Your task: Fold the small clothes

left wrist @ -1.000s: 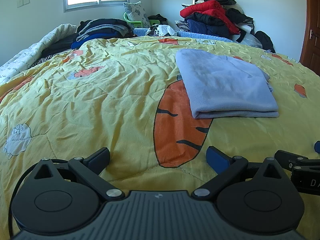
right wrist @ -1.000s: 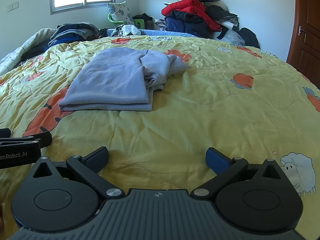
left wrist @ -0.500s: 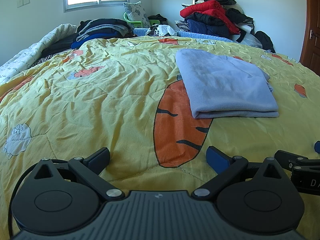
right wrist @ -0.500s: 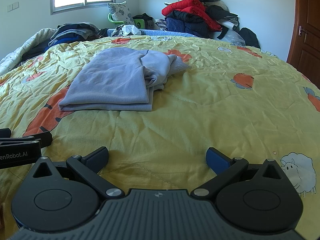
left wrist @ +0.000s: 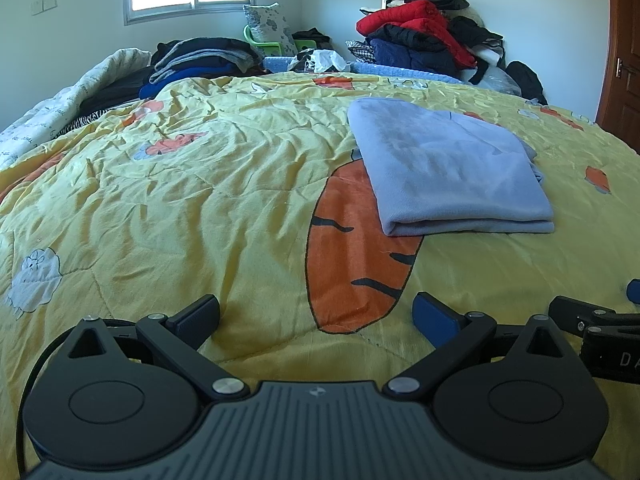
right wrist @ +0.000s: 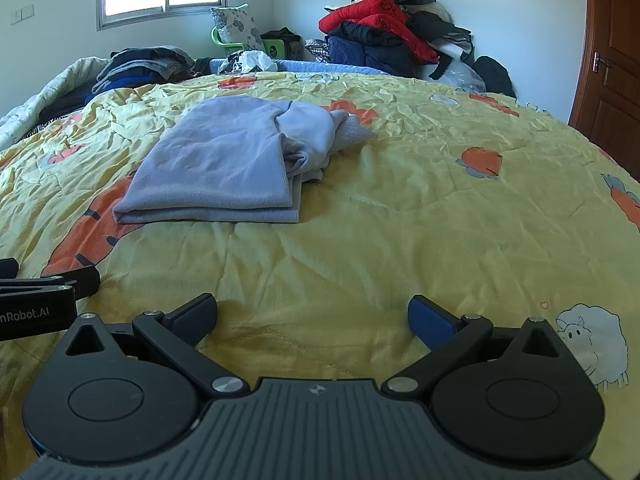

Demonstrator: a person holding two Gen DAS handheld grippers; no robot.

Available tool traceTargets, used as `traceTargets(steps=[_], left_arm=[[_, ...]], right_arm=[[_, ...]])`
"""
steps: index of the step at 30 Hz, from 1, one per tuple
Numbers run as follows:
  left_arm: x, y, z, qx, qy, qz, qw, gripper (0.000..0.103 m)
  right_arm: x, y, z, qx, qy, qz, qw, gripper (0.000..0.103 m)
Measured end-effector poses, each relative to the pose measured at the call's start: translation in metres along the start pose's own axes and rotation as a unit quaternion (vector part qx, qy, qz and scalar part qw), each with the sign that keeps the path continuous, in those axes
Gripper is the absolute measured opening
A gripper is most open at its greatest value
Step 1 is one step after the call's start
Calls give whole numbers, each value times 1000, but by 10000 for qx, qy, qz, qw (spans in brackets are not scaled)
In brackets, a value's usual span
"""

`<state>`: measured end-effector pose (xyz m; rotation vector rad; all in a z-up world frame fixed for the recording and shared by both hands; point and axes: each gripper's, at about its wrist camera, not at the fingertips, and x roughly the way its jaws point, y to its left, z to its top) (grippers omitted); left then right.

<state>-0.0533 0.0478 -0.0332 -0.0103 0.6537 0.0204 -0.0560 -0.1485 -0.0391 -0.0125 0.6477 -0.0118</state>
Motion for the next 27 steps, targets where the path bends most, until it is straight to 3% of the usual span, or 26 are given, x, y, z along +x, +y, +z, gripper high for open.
traceTargets(steps=[27], left_arm=[[0, 0, 0, -6, 0, -5, 10000, 103]], right_arm=[[1, -1, 0, 52, 0, -107, 9999, 102]])
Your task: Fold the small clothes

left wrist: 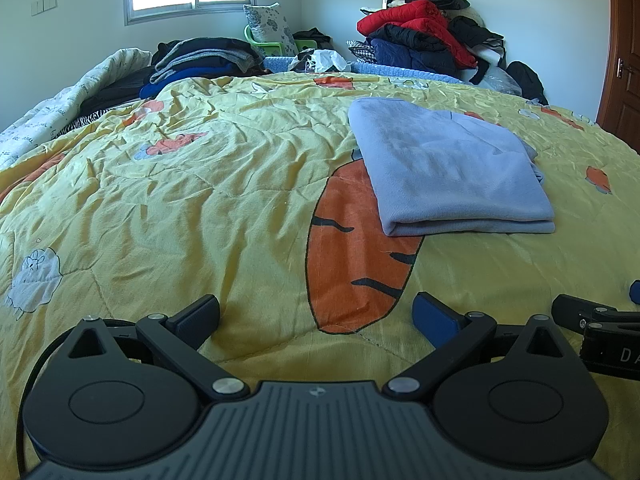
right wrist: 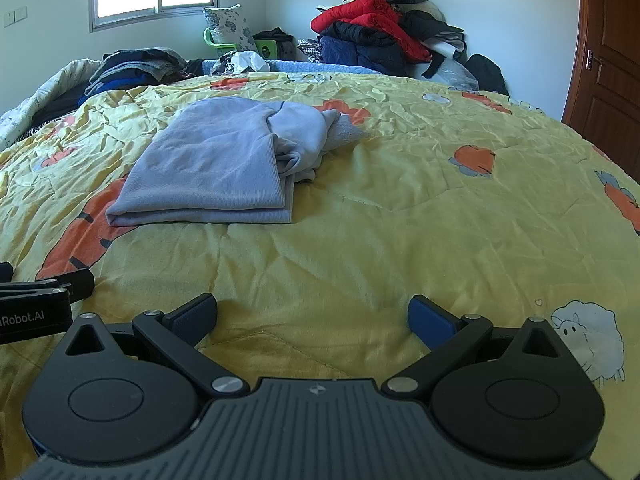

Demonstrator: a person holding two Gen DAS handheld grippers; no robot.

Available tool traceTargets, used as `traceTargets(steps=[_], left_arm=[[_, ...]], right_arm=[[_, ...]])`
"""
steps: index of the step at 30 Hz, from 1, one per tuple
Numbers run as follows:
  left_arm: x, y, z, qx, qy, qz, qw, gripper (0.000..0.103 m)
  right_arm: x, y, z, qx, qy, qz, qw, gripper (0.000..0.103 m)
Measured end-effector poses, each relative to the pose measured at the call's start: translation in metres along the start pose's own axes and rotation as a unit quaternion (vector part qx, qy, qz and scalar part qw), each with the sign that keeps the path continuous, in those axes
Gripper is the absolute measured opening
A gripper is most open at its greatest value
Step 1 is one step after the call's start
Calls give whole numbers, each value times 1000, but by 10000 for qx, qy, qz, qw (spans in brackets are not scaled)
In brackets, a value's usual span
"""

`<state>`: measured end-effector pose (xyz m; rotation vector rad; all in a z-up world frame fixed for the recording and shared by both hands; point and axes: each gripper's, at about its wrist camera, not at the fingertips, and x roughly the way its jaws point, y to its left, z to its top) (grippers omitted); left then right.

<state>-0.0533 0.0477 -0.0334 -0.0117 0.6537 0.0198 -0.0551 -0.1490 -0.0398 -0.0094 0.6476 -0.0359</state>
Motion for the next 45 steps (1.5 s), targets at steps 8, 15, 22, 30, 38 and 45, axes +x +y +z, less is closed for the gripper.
traceTargets(steps=[8, 15, 22, 30, 38, 45], left_arm=[[0, 0, 0, 2, 1, 1, 10000, 103], [-1, 0, 0, 1, 2, 0, 10000, 103], [-1, 0, 0, 2, 2, 0, 10000, 103], [-1, 0, 0, -1, 2, -7, 10000, 103], [-1, 0, 0, 3, 1, 1, 10000, 103], [-1, 0, 0, 3, 2, 0, 10000, 103]], right_arm=[[0, 0, 0, 4, 1, 12, 10000, 103], [0, 0, 0, 3, 2, 18, 10000, 103], [1, 0, 0, 7, 1, 19, 10000, 103], [-1, -5, 0, 157, -39, -24, 9999, 101], [-1, -2, -2, 51, 2, -86, 10000, 102], [-1, -3, -1, 54, 4, -68, 10000, 103]])
